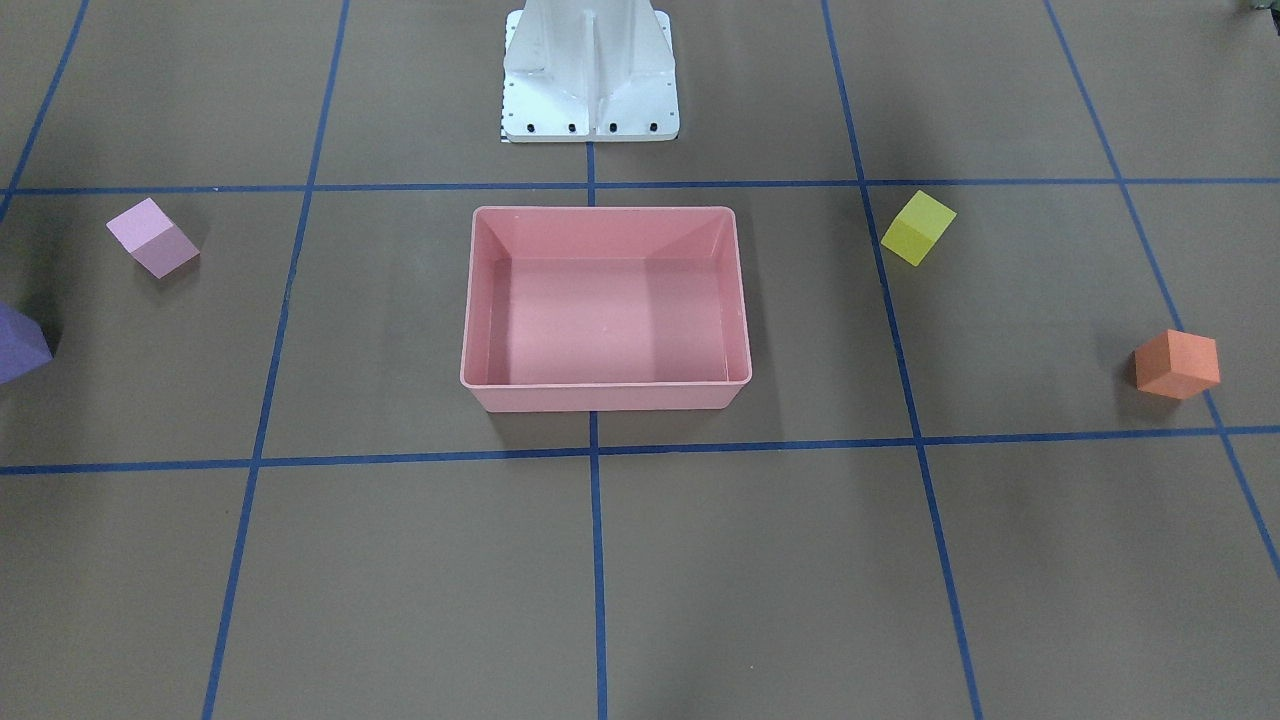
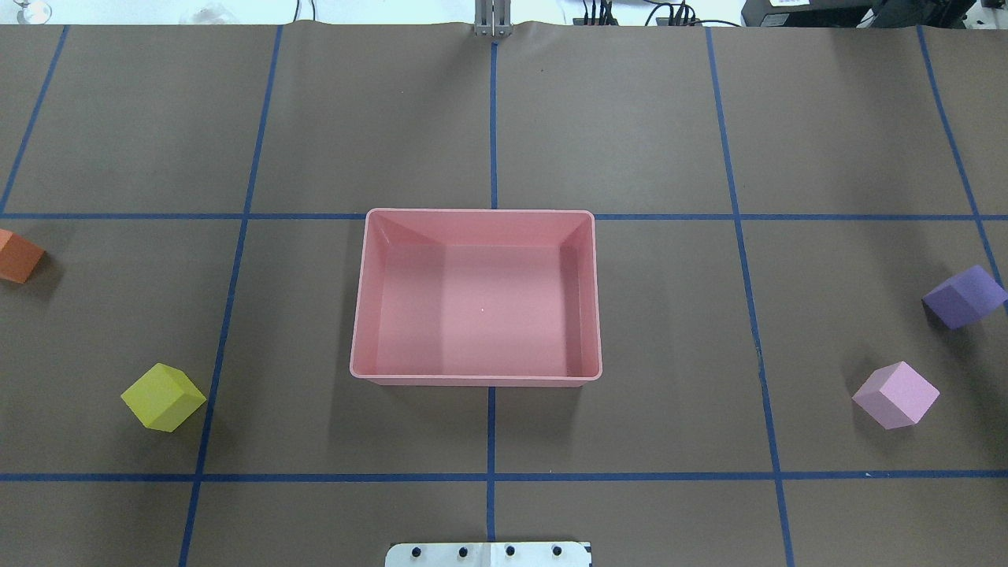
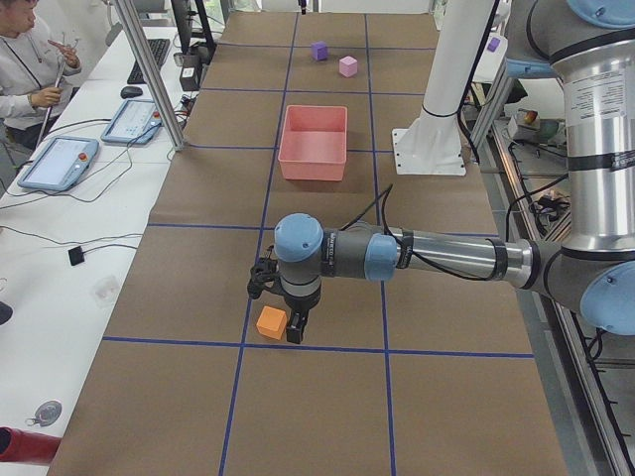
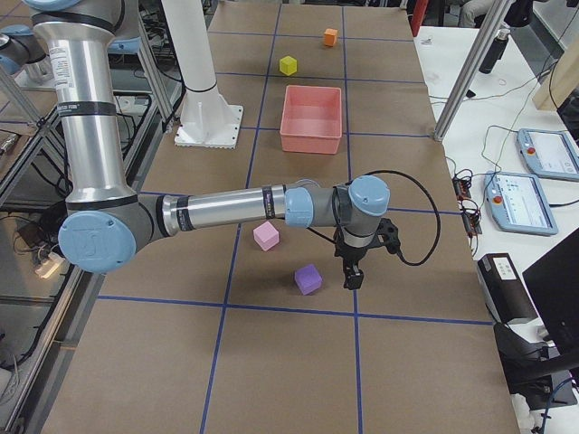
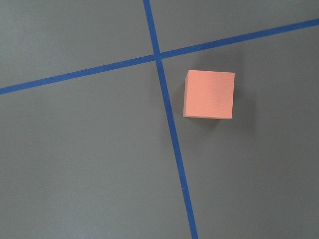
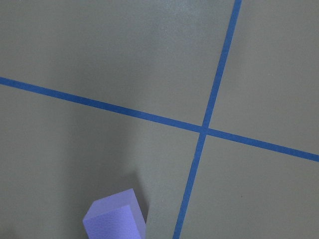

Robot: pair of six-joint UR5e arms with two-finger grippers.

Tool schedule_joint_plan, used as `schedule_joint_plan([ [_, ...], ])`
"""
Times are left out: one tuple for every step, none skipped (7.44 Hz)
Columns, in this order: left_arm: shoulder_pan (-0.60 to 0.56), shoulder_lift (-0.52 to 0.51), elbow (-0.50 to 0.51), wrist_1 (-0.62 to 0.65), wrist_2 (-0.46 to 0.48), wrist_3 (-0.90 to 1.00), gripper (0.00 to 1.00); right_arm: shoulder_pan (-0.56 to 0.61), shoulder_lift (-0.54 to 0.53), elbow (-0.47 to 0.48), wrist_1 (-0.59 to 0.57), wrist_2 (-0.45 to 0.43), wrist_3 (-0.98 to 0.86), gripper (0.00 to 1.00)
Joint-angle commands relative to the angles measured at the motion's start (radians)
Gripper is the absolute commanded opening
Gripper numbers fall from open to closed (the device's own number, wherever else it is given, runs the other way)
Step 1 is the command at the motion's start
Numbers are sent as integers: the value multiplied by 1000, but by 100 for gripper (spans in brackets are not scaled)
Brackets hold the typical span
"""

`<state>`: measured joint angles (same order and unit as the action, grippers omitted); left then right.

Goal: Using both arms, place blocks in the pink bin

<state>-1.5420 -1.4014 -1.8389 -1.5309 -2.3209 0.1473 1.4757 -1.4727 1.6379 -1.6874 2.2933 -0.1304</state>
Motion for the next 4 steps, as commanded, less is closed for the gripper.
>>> schedule_joint_plan([
  [0, 1, 0, -2, 9, 0, 100, 0, 0, 0, 0, 0, 0, 100],
  [2, -2, 1, 0, 2, 0, 100, 0, 0, 0, 0, 0, 0, 100],
  [0, -2, -8, -2, 0, 1, 100, 0, 0, 0, 0, 0, 2, 100],
  [2, -2, -23, -3, 0, 6, 100, 0, 0, 0, 0, 0, 2, 100],
])
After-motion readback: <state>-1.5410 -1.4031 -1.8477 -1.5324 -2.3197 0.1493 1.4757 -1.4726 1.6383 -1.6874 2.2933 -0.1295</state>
